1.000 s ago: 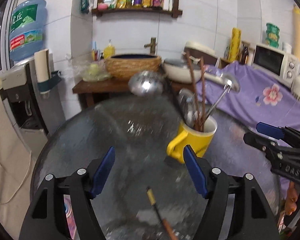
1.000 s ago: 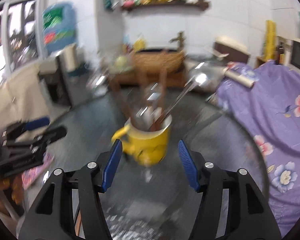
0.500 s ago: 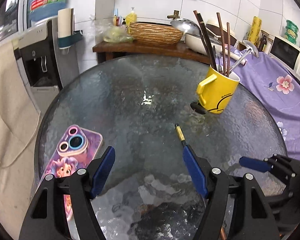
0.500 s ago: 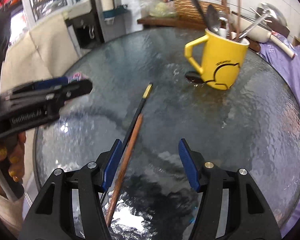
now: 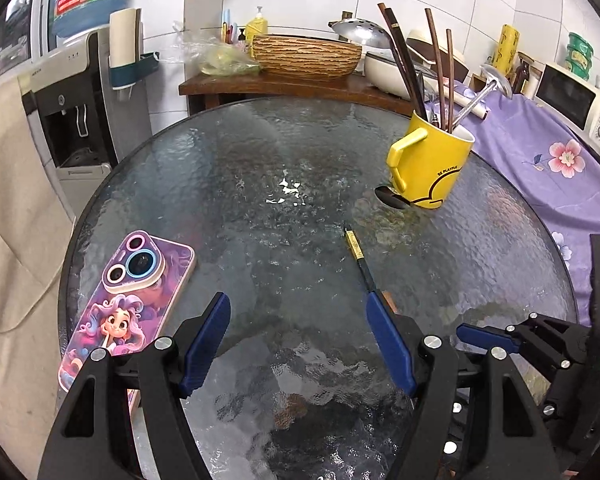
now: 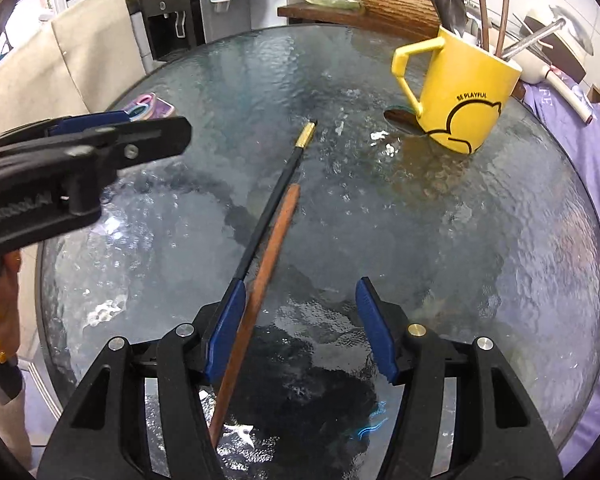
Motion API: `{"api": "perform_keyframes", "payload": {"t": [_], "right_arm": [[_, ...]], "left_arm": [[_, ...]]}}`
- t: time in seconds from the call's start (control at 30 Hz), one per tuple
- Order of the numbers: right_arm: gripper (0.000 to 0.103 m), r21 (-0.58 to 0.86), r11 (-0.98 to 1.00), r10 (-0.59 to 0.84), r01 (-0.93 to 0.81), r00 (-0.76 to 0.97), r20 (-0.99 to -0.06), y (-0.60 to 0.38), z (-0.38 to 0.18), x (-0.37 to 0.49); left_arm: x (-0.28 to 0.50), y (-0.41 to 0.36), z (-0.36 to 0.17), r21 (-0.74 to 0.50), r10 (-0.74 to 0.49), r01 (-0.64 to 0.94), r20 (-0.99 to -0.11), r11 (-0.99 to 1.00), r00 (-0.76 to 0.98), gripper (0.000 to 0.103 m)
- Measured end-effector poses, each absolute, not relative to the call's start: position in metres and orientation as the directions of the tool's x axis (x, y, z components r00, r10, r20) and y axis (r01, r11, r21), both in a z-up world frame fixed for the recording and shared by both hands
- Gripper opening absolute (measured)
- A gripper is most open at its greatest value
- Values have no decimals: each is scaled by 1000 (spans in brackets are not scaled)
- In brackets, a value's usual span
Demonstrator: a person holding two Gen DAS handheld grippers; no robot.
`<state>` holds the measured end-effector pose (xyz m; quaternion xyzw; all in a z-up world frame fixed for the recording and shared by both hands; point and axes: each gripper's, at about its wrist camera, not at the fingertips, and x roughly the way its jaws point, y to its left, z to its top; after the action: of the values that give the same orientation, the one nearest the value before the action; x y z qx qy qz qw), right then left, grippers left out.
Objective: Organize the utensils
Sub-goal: 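Withdraw both grippers from the mug toward the remaining chopsticks, then grasp a black chopstick with the left gripper while the right grasps a wooden chopstick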
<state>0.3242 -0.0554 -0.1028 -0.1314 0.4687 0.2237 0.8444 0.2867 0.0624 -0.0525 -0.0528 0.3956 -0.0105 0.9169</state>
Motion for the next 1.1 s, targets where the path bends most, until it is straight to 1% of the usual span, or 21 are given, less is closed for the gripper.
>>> {"api": "perform_keyframes", "payload": {"t": [0.07,0.13,0.27,0.3,0.33,0.37,0.43,0.5,0.67,0.8,0.9,1.0,1.1], "right_arm": [[57,1,868,262,-496,457,-850,-58,-103,327],[50,9,874,262,-486,455,-851,-60,-102,333],[43,14,880,256,-474,450,-855,-64,-99,344],[41,15,884,252,-468,450,-857,-66,-99,347],[37,13,887,247,-462,450,-858,-67,-99,348],[36,13,890,243,-456,449,-860,-70,-98,350],[33,13,893,237,-450,447,-863,-75,-98,353],[33,8,898,227,-441,448,-865,-79,-98,355],[33,11,909,214,-416,444,-870,-95,-96,363],[33,47,913,235,-405,427,-873,-104,-96,368],[33,62,916,241,-397,418,-876,-106,-95,376],[33,79,916,249,-394,402,-881,-106,-95,387],[32,121,912,277,-392,372,-886,-104,-94,398]], "left_arm": [[287,65,-53,-110,-59,-31,-724,994,687,69],[290,66,-53,-109,-58,-32,-727,994,684,69],[301,64,-56,-88,-57,-12,-741,996,669,68],[305,62,-57,-83,-59,-5,-749,997,660,66],[311,59,-58,-79,-65,8,-760,997,647,63],[315,57,-60,-78,-72,19,-767,997,638,58],[327,50,-63,-70,-85,49,-789,996,609,53],[337,43,-65,-52,-87,75,-801,996,592,51],[359,22,-74,-18,-87,130,-829,991,552,51],[372,17,-82,5,-73,146,-848,989,525,47],[382,15,-90,-15,-89,153,-866,988,492,46],[386,11,-91,13,-70,162,-867,987,493,46],[392,8,-90,16,-75,181,-873,983,483,42]]}}
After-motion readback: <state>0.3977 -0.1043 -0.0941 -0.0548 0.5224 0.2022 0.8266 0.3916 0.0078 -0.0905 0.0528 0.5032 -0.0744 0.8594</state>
